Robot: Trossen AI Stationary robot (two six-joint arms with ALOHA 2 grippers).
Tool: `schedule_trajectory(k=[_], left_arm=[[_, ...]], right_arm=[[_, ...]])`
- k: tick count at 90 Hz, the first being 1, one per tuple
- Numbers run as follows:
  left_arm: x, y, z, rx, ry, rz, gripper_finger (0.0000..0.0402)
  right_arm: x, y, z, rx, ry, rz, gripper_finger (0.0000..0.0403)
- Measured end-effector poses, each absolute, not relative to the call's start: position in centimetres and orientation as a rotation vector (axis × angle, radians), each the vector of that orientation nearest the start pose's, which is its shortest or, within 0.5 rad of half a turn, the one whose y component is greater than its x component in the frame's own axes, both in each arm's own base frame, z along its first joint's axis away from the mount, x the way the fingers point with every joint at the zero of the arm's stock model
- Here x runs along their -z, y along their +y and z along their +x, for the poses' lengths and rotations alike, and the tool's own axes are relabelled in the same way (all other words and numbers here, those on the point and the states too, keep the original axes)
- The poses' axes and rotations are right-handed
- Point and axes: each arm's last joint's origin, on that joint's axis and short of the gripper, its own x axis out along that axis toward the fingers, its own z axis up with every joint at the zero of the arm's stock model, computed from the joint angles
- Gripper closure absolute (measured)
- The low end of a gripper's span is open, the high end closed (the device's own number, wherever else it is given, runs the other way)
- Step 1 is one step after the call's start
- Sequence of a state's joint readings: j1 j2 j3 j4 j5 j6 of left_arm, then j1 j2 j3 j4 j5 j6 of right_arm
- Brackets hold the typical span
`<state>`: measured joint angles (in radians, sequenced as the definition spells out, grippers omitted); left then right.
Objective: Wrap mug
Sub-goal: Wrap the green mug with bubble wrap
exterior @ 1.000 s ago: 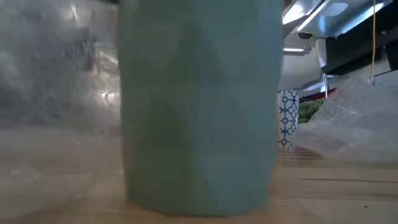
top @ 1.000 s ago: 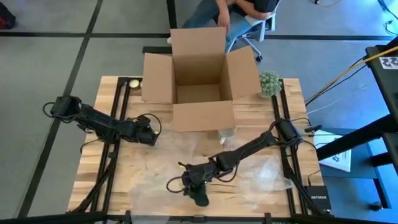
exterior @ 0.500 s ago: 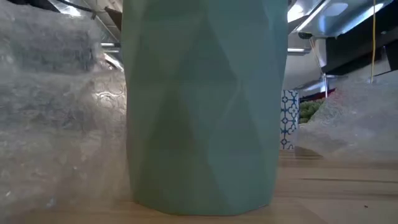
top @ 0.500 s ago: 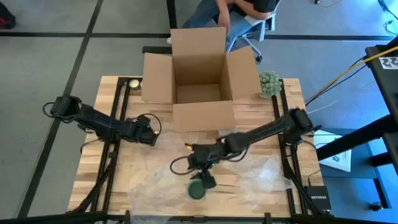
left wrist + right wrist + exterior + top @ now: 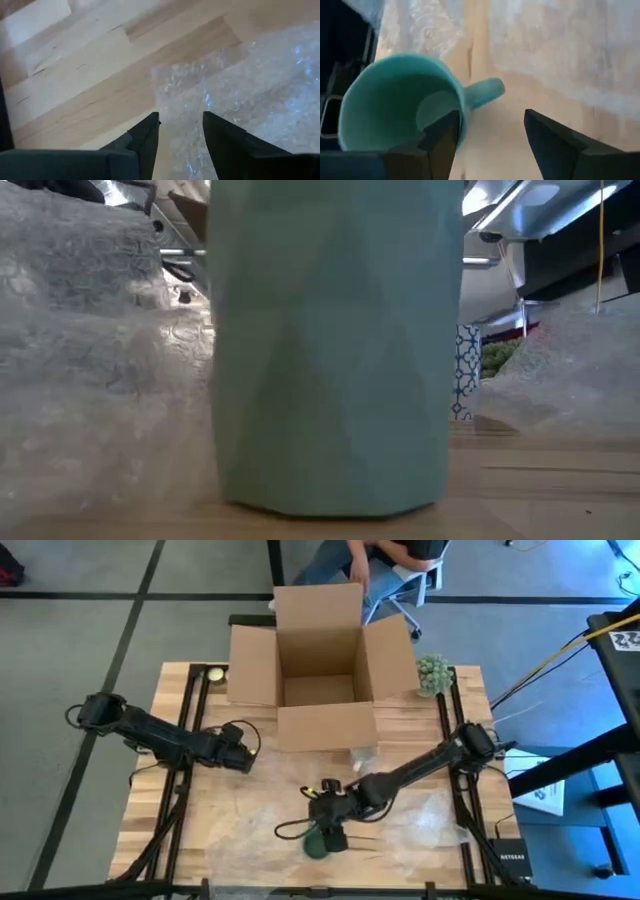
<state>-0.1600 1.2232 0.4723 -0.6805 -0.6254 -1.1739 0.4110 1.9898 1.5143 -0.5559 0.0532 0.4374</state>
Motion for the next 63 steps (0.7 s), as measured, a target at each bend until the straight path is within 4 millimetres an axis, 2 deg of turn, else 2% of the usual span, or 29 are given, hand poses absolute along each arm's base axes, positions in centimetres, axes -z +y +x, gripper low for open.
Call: schedule_trajectory(k=[17,27,33,41,45,63], left_arm=[[-15.9,-1.1,16.7,-0.979,0.821,-0.454,0.0266],[-17.5,-2.0,17.3,-0.857,0.766,-0.478,0.0266],[-17.8,-2.6,17.6,-0.747,0.779,-0.483,0.0266],[-17.3,-3.4,18.0,-0.613,0.807,-0.483,0.0266],[-16.8,-3.8,18.0,-0.561,0.83,-0.475,0.0266],[-13.9,-4.1,18.0,-0.501,0.912,-0.441,0.0266]], right_arm=[[-19.5,16.4,38.6,-0.043,1.103,0.143,0.0224],[-19.5,16.1,38.7,-0.032,1.101,0.146,0.0271],[-19.5,16.0,38.7,-0.037,1.103,0.138,0.0309],[-19.2,16.1,38.8,-0.055,1.11,0.129,0.0371],[-19.4,16.2,38.9,-0.086,1.103,0.129,0.0388],[-18.9,16.3,39.1,-0.087,1.101,0.109,0.0386]])
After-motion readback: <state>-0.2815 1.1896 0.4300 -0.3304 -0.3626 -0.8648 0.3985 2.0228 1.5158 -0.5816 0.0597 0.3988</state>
